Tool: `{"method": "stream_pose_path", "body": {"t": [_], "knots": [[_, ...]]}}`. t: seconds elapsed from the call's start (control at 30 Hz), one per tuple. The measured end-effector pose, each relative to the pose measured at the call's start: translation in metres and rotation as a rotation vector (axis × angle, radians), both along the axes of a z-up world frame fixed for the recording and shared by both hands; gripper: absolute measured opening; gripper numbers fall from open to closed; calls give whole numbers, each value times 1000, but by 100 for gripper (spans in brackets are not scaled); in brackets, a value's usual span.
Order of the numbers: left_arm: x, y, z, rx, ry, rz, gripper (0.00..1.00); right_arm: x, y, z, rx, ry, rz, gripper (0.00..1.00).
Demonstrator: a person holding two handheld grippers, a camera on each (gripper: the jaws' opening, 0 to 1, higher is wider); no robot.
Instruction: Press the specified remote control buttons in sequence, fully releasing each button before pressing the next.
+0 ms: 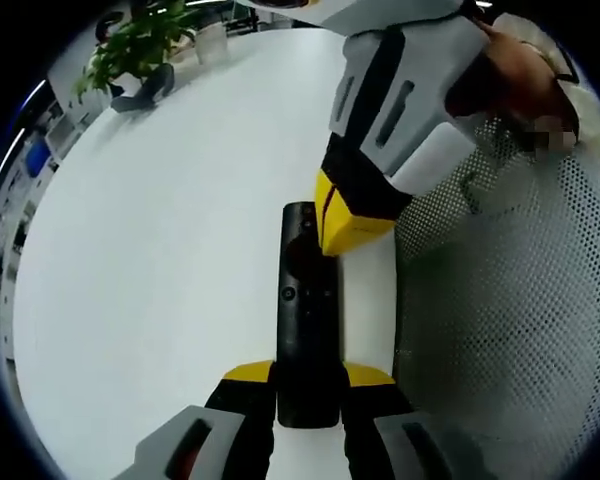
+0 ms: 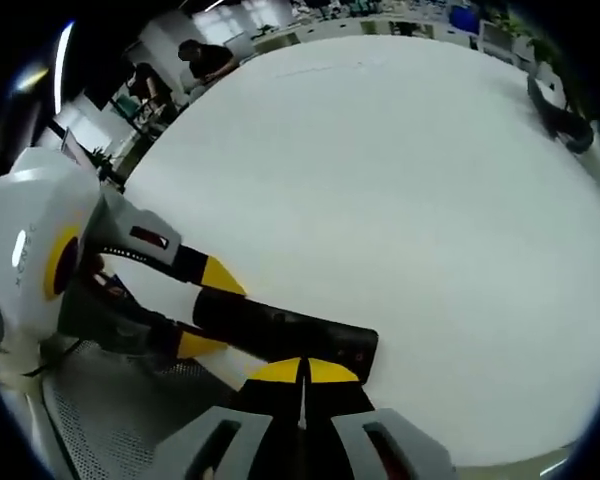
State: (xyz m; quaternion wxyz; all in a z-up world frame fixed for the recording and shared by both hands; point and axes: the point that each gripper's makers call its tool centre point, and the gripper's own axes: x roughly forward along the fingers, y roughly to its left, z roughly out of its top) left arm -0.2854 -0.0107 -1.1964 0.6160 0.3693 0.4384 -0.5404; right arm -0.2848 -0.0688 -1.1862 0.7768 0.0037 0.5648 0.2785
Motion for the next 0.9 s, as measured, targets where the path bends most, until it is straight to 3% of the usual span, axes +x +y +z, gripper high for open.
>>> {"method": "stream_pose_path", "body": {"t": [0.5, 0.9], "knots": [[0, 0, 1, -64, 14, -7, 23, 1, 0, -2, -62, -46, 64, 0], [-1, 0, 1, -56, -7, -27, 23, 1, 0, 0, -63, -57, 78, 0]]}}
